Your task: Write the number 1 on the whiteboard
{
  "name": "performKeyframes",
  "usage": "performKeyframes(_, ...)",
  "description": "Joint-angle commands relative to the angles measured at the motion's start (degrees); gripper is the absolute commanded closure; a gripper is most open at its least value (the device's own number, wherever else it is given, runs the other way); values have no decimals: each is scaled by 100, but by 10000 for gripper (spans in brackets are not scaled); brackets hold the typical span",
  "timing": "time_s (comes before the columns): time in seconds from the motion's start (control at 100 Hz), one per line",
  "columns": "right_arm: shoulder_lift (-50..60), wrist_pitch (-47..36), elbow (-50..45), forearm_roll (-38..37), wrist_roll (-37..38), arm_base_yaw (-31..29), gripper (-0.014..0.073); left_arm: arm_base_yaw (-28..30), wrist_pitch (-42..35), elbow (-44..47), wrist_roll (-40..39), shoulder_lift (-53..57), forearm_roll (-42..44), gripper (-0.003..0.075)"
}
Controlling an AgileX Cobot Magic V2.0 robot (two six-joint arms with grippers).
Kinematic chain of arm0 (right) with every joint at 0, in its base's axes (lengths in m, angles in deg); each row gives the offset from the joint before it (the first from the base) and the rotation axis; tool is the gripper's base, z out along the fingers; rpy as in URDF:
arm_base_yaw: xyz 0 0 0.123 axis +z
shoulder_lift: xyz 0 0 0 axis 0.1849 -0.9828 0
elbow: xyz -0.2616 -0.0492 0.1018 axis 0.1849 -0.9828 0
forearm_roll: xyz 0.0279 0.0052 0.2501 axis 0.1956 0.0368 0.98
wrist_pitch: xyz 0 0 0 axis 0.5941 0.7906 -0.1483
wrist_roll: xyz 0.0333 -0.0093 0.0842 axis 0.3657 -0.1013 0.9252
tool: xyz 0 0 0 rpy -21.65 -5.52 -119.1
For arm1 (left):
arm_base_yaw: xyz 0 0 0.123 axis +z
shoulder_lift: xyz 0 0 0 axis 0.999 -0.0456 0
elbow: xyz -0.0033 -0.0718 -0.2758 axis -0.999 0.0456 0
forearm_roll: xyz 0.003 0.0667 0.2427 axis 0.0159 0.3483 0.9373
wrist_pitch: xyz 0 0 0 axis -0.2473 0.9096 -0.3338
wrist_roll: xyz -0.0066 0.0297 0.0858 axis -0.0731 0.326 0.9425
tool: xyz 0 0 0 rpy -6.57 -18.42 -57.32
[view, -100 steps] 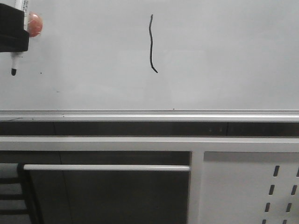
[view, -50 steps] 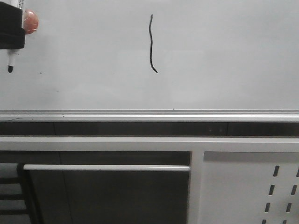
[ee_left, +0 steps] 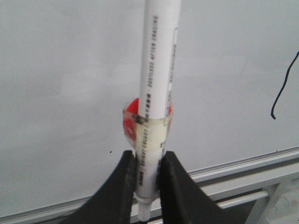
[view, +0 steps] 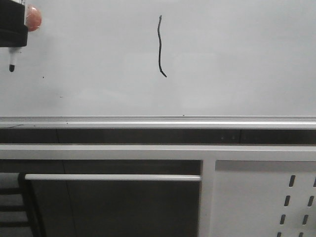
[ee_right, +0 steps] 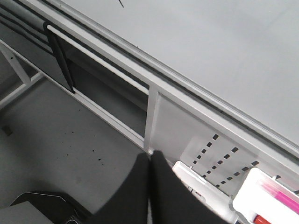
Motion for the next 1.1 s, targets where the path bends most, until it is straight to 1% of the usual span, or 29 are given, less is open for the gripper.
performKeyframes(0.0,-26,-293,184,-155,10,-27,647,-35,213,-262,98,54,373,739)
performKeyframes(0.23,-26,-293,184,-155,10,-27,647,-35,92,-363,385,54,373,739)
performKeyframes(0.51,-26,-288,184,-155,10,-27,647,-35,197,-363,374,54,373,739)
performKeyframes(0.54,-26,-229,184,-155,10,-27,647,-35,251,-363,341,54,373,739)
performKeyframes(0.63,-26,82,184,-155,10,-27,647,-24,17,-363,143,51,373,739)
performKeyframes(0.75,-26,264,184,-155,10,-27,647,-50,-86,-405,191,65,267,739)
performKeyframes(0.78,-26,269,184,-155,10,-27,647,-84,-86,-462,341,65,104,739)
performKeyframes(0.83,-26,278,184,-155,10,-27,647,-143,-130,-553,802,65,-122,739)
performKeyframes(0.93,-26,278,184,-155,10,-27,647,-195,-182,-693,1861,105,-721,739)
performKeyframes(1.04,-26,278,184,-155,10,-27,647,-195,-382,-806,2482,161,-1373,739)
performKeyframes(1.09,-26,278,184,-155,10,-27,647,-195,-548,-860,2957,184,-1732,739)
